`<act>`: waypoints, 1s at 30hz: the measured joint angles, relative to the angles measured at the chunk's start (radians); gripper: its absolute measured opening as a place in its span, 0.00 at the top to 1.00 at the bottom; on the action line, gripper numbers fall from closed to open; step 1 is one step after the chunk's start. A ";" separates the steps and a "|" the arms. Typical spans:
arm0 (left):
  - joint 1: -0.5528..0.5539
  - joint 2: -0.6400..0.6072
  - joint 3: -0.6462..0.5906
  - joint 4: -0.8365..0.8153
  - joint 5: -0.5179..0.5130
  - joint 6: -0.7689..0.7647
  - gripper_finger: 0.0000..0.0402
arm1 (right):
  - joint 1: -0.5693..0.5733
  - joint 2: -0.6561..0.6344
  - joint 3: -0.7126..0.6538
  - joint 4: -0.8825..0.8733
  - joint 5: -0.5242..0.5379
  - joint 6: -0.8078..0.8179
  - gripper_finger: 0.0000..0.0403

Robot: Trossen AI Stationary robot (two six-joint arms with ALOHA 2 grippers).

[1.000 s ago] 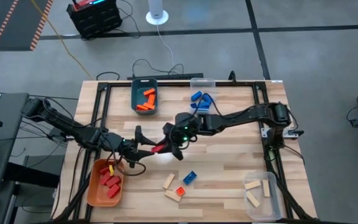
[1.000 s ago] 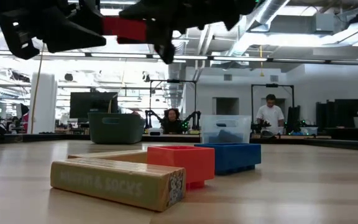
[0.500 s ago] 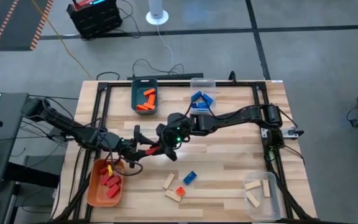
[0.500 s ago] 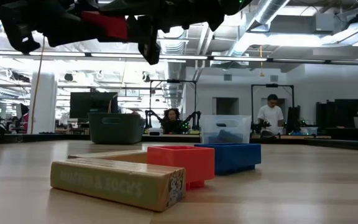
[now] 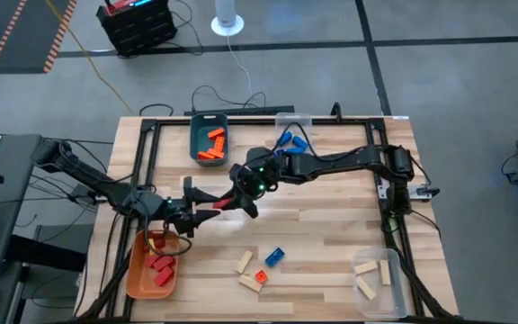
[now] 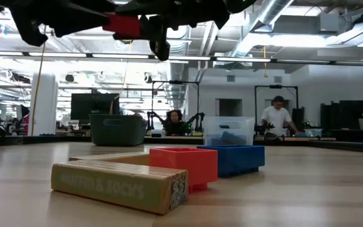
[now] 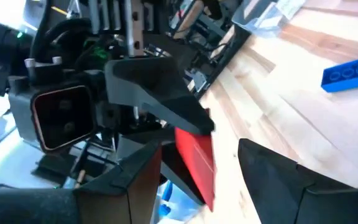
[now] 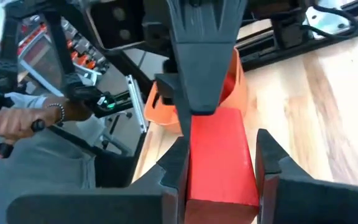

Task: Sort blocks
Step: Put the red block into the orange bin

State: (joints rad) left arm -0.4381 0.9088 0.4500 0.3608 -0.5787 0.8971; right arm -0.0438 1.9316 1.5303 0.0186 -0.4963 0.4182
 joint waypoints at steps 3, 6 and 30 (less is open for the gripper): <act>0.001 -0.002 0.000 -0.002 0.002 0.048 0.48 | -0.007 -0.003 0.000 0.005 -0.027 0.000 0.78; 0.004 0.009 0.000 0.005 0.037 0.097 0.48 | -0.004 -0.001 0.000 0.030 -0.038 0.000 0.78; 0.094 0.238 0.000 0.376 0.133 0.202 0.67 | 0.011 0.002 -0.002 0.098 -0.006 0.078 0.78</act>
State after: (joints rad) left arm -0.3439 1.1469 0.4503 0.7364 -0.4455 1.0987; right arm -0.0323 1.9331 1.5288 0.1165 -0.5027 0.4963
